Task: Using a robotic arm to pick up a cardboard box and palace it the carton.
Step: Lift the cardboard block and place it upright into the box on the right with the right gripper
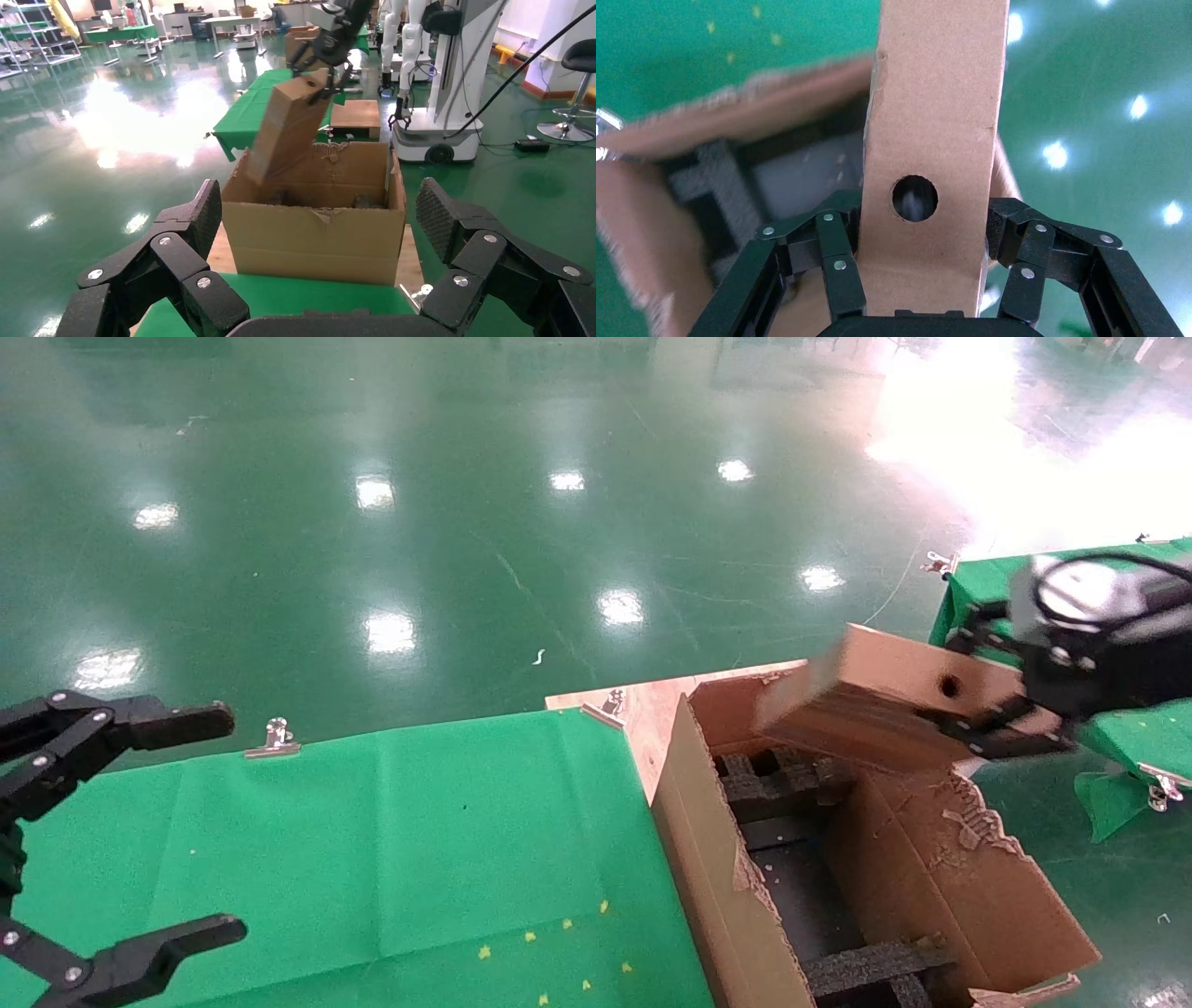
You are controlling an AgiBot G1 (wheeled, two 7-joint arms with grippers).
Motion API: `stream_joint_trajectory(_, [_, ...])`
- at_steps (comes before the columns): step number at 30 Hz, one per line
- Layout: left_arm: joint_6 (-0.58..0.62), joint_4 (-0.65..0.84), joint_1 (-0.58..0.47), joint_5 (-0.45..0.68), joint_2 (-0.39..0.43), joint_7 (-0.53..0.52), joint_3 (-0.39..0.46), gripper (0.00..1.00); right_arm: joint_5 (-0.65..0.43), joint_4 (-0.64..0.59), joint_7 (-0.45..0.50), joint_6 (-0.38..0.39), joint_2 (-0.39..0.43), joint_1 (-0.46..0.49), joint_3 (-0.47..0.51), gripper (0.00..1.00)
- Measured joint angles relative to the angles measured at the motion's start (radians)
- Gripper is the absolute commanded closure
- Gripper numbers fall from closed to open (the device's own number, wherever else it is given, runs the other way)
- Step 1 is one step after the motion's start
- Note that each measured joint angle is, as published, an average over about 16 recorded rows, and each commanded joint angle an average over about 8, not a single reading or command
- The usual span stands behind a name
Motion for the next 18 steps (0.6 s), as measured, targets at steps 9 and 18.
stream_joint_trajectory(9, [0.000,0.000,0.000,0.000,0.000,0.000,0.000,0.00,0.020,-0.015,0.048,0.015,0.086,-0.004,-0.032,1.00])
stream_joint_trajectory(18, [0.000,0.001,0.000,-0.001,0.000,0.000,0.001,0.00,0.039,-0.030,0.121,0.051,0.104,-0.032,-0.046,1.00])
